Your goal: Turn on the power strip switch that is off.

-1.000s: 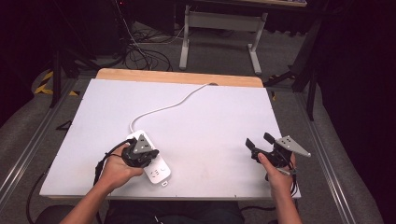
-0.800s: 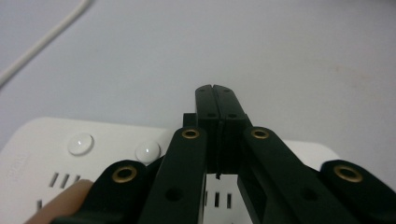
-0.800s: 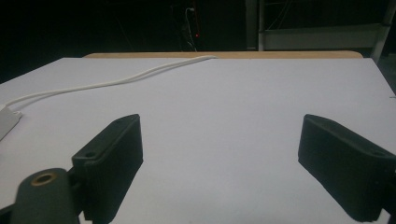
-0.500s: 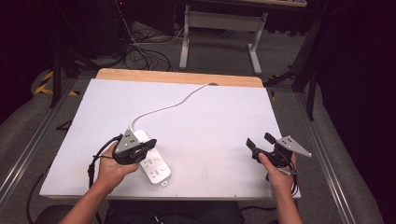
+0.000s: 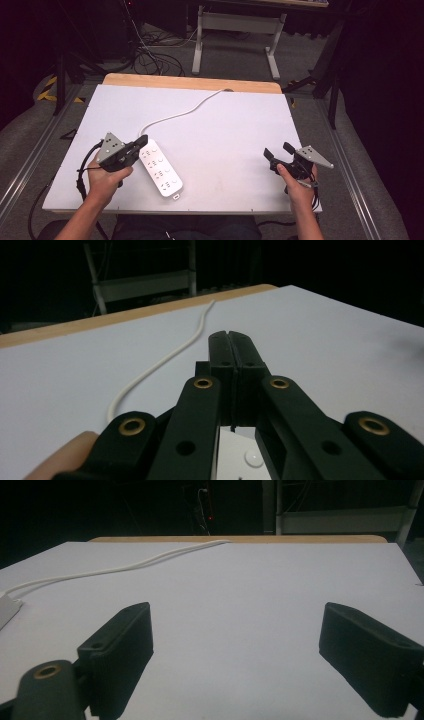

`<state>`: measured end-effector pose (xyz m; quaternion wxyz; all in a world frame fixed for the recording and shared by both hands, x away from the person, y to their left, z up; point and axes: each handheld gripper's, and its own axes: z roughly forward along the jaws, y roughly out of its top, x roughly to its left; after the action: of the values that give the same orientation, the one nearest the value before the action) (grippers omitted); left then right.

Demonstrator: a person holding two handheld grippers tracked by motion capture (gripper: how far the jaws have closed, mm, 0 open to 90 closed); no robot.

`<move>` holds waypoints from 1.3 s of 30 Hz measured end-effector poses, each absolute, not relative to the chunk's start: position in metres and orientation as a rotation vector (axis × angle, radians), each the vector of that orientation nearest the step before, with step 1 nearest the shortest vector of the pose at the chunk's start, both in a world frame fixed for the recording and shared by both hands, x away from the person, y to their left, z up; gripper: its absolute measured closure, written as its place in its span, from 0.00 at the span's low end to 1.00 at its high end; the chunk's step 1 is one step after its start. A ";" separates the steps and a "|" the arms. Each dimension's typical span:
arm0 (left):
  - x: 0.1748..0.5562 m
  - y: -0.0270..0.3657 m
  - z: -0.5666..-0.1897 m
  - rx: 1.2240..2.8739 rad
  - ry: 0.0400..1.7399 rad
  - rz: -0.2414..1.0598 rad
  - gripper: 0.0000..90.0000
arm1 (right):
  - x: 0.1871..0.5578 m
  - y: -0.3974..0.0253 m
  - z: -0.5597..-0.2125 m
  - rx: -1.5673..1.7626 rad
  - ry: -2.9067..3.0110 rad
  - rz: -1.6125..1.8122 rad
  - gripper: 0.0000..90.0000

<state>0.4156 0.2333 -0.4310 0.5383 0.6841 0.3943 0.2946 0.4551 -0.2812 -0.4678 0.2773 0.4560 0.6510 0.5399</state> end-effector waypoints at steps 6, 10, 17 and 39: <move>0.415 0.253 -0.427 1.548 0.989 0.774 0.99 | 0.455 -0.281 -0.468 1.222 1.750 1.446 0.16; 0.414 0.266 -0.425 1.493 1.030 0.819 0.99 | 0.455 -0.281 -0.468 1.222 1.750 1.447 0.16; 0.413 0.286 -0.424 1.413 1.097 0.894 0.99 | 0.456 -0.281 -0.468 1.223 1.751 1.447 0.16; 0.414 0.307 -0.426 1.282 1.248 1.054 0.80 | 0.456 -0.280 -0.469 1.223 1.754 1.450 0.16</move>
<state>0.4143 0.3070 -0.4259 0.5076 0.5319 0.5179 0.4373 0.4558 -0.2804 -0.4685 0.2753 0.4551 0.6527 0.5395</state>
